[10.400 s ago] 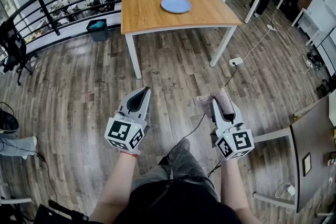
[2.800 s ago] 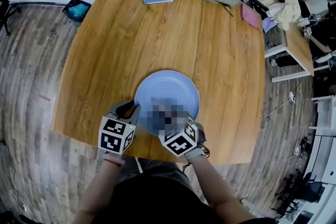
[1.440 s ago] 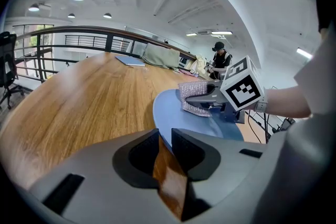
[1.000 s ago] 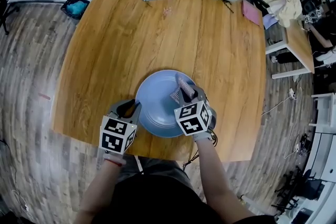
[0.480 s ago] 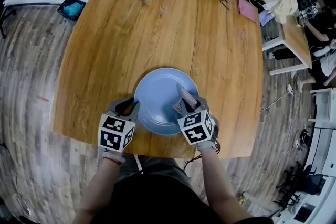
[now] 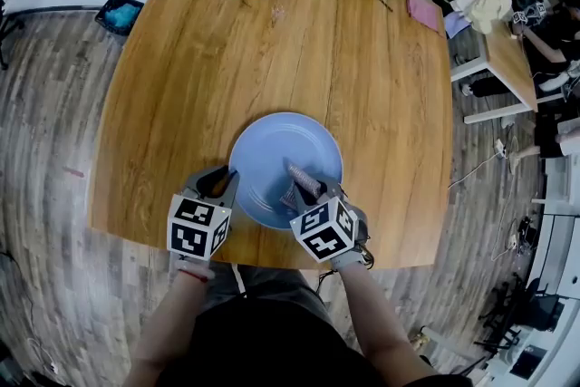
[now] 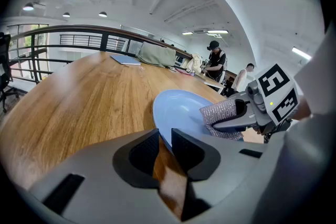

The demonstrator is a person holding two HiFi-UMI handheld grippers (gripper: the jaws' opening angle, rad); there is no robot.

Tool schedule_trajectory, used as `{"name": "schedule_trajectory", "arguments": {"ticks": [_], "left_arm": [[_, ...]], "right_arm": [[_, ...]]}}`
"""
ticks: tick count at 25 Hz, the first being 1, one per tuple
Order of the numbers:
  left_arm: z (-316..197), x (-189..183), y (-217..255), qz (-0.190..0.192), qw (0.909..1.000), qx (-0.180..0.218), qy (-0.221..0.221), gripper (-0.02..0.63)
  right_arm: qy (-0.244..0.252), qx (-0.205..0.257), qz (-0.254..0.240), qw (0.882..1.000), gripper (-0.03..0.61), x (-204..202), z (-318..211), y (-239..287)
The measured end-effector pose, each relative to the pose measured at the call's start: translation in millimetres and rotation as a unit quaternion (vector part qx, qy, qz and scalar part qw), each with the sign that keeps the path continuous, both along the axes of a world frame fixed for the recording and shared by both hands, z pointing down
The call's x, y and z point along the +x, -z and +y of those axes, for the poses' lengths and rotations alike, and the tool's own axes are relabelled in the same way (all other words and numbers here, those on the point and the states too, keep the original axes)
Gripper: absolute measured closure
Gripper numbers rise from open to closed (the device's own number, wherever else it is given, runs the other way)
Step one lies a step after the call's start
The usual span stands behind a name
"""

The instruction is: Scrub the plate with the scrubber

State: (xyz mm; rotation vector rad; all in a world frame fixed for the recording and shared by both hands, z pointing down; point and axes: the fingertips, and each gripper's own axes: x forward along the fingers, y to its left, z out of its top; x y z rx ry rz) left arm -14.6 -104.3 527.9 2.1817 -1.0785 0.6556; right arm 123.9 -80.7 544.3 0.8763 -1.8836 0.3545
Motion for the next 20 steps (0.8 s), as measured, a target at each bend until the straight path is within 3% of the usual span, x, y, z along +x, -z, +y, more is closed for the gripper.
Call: {"name": "schedule_trajectory", "arguments": {"ticks": [8, 20], "left_arm": [[0.6, 1.4, -0.3, -0.002, 1.0000, 0.000, -0.001, 0.543], [0.0, 0.7, 0.1, -0.003, 1.0000, -0.003, 0.002, 0.543]], "right_arm": [[0.054, -0.018, -0.026, 0.998, 0.508, -36.8, 2.1, -1.6], [0.080, 0.001, -0.073, 0.994, 0.505, -77.2, -29.5, 0.1]]}}
